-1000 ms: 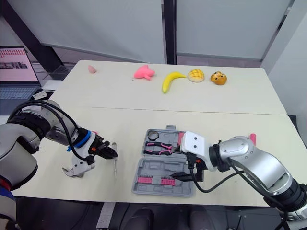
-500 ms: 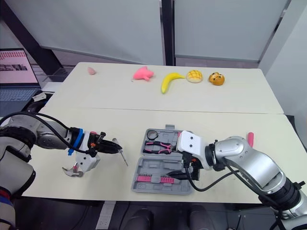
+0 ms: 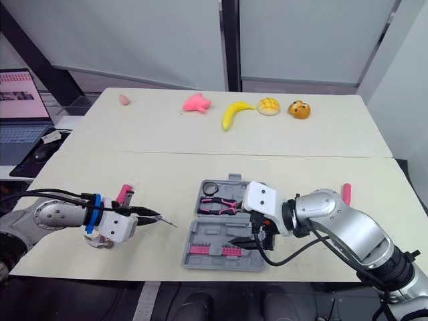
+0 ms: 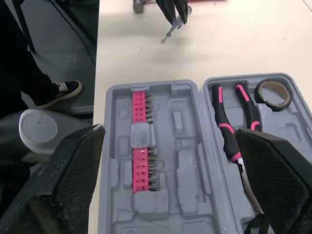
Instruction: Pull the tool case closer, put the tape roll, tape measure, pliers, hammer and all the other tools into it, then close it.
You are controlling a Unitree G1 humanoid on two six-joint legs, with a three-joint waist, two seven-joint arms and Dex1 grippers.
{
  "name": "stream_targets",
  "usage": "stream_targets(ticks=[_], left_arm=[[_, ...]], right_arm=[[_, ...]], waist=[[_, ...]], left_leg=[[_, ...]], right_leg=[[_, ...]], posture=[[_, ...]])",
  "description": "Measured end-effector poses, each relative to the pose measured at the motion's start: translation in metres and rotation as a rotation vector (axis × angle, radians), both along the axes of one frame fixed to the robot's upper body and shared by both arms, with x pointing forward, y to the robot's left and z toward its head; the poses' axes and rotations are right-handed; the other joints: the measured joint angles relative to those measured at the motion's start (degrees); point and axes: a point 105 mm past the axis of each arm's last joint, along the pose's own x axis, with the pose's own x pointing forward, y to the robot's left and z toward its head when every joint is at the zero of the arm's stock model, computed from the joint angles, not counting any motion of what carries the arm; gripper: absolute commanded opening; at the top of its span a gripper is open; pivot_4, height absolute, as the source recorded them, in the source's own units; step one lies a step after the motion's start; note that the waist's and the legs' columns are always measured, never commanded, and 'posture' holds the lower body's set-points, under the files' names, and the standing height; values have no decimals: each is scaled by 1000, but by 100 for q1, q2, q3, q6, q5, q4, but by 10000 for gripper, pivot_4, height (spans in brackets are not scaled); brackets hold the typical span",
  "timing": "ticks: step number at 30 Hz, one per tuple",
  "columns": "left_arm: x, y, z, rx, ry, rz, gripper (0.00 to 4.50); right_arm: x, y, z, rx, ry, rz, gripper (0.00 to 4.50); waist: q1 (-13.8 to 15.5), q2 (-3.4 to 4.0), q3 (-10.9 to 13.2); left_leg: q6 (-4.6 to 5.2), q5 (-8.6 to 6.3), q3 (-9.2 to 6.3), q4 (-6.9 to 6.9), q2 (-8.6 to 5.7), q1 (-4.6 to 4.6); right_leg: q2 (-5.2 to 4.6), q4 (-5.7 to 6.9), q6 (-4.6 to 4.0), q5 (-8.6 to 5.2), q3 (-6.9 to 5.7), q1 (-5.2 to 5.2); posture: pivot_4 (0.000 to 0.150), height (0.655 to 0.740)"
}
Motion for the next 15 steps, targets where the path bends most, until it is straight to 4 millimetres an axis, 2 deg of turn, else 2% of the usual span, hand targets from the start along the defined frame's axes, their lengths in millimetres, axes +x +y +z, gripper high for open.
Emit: stream_targets(ticks=[6,11,15], left_arm=[[-4,-4,7,-153,178,315,1072],[-4,-3,9,-315,348,653,1072],[-15,-7,-5,-449,517,908,1072]], right_arm=[[2,0,0,-8,-14,-7,45000],[2,2,-1,-10,-21,-1,45000],[1,7,-1,1,-27,8,45000]], waist=[[-14,1,0],[-34,0,1],[-36,0,1]], left_leg=[[1,0,3,-2,1,1],[2,-1,3,-4,2,2],[2,-1,1,-4,2,2]], right_leg=[[3,-3,0,-1,3,-1],[4,-5,0,-2,3,-3],[4,-6,0,-2,2,-3]], posture=[[1500,7369],[1500,7369],[1500,7369]])
